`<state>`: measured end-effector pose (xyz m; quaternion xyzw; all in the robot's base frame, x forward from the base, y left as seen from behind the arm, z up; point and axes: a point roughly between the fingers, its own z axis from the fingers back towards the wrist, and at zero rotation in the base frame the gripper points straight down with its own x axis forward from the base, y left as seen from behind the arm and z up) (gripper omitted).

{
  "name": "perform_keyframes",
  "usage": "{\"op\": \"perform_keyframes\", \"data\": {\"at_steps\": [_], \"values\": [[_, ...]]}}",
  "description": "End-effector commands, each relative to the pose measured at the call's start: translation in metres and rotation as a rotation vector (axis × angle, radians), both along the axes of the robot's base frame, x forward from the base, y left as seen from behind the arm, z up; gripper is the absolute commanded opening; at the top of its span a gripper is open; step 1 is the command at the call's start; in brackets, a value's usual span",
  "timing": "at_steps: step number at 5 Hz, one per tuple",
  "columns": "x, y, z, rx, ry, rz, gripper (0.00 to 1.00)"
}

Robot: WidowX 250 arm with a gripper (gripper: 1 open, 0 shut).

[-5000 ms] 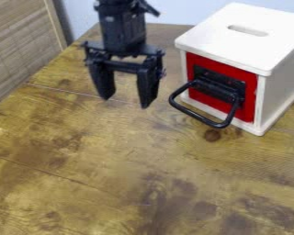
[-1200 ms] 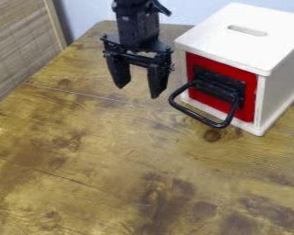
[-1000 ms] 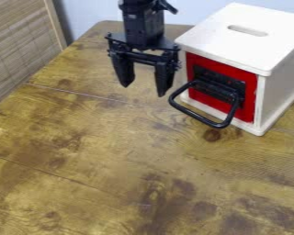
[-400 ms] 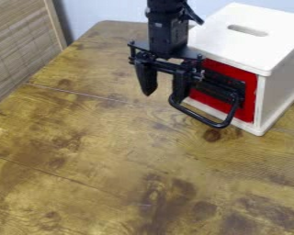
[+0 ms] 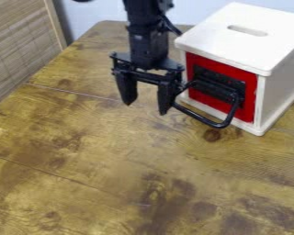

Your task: Close the drawer

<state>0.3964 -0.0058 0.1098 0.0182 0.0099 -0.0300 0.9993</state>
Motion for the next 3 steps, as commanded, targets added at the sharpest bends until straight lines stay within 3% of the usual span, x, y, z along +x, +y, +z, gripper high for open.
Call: {"op": "perform_keyframes", "data": {"at_steps": [1, 3], "values": [[0.002, 0.007, 0.038, 0.004, -0.114, 0.013, 1.0], [0.016, -0.012, 0.037, 0.005, -0.118, -0.06, 1.0]]}}
